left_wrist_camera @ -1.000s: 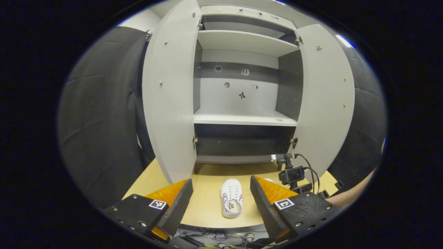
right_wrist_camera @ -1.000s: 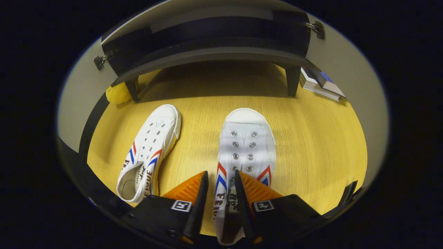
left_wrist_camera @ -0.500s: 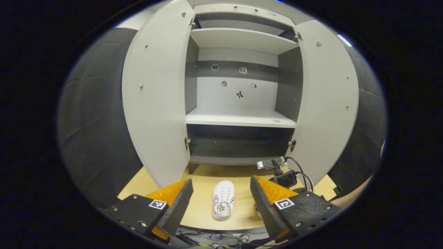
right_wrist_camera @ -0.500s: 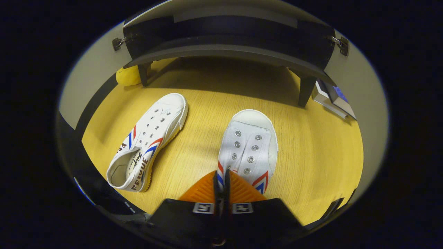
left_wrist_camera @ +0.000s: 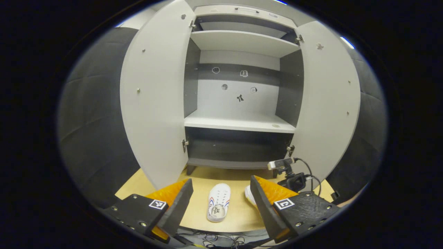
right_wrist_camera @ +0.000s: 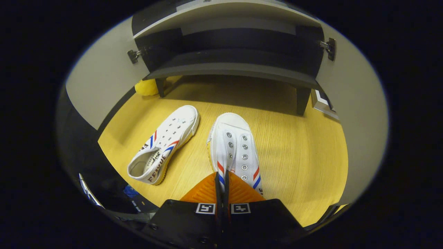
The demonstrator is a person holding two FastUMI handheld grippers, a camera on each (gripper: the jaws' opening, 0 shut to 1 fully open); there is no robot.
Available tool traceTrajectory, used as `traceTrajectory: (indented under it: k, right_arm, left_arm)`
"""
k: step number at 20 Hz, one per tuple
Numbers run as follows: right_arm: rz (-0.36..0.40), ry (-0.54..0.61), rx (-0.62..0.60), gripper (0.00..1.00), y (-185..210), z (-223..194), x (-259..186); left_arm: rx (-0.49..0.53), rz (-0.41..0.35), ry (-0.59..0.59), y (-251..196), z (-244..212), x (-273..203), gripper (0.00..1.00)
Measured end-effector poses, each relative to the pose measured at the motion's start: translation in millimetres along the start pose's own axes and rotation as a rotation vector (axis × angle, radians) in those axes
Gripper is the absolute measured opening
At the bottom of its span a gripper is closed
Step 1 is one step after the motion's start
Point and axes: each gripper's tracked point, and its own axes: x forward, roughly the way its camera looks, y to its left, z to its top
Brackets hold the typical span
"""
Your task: Grab one shoe with the right hand and put it into the shoe cabinet, grab the other shoe with the left hand and put it into the shoe cabinet; then close the right door with the right hand and the left door with the left hand.
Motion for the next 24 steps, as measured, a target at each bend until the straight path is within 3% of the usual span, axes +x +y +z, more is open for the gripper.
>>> traceTrajectory:
  k: [9,15,19,24]
  right_arm:
    - [-0.038,-0.251,0.092,0.02,15,79,-96]
    - [-0.034,-0.479,0.114,0.02,52,163,-159]
    - [-0.027,-0.599,0.114,0.02,66,221,-191]
    - [-0.066,-0.712,0.08,0.02,61,303,-201]
  left_arm:
    - [0.032,-0.06,-0.059,32,7,-2,0.96]
    - [0.058,-0.13,-0.097,50,8,2,0.94]
    - [0.073,-0.134,-0.117,65,16,3,0.96]
    - [0.075,-0.138,-0.134,77,21,7,0.96]
